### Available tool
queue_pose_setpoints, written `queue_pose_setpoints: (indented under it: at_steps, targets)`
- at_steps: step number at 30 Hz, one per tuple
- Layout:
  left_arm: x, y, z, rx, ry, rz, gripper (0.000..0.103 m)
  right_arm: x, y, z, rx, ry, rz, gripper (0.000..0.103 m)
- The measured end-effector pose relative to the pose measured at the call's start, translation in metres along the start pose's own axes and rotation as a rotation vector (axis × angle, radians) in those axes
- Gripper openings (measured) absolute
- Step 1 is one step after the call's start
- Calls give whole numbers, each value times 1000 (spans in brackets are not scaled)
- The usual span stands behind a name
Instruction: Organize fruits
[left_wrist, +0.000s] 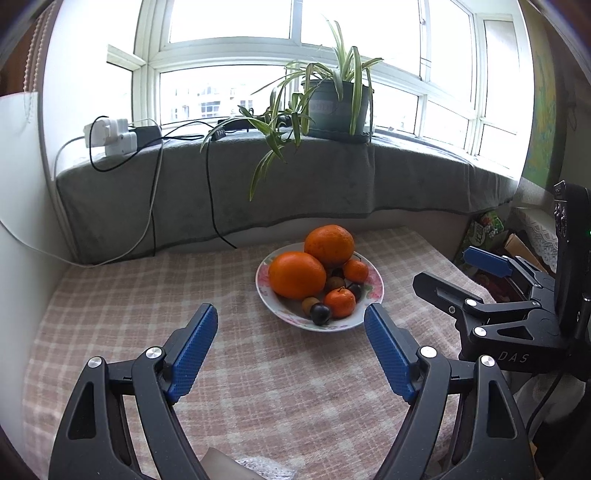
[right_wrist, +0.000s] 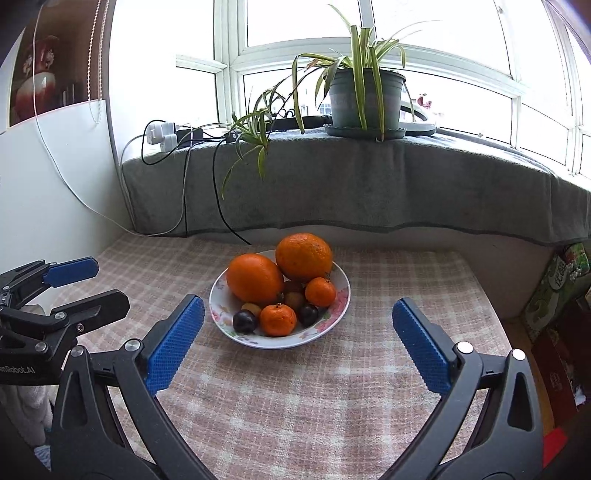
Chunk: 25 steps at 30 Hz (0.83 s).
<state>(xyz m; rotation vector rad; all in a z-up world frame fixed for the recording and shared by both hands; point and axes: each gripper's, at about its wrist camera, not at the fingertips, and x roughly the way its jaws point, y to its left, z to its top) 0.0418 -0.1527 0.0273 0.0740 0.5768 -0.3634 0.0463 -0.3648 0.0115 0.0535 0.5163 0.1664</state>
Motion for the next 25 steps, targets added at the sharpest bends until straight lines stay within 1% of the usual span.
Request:
queue_pose_setpoints:
  at_steps: [8, 19, 25]
  targets:
    - [-3, 2, 1, -8, -9, 14, 82, 5, -1, -2, 0, 16, 0, 103]
    - [-2, 1, 0, -5, -14, 12, 82, 8, -1, -4, 2, 24, 1, 103]
    - [2, 2, -1, -11, 0, 9, 82, 13, -1, -7, 4, 33, 1, 103]
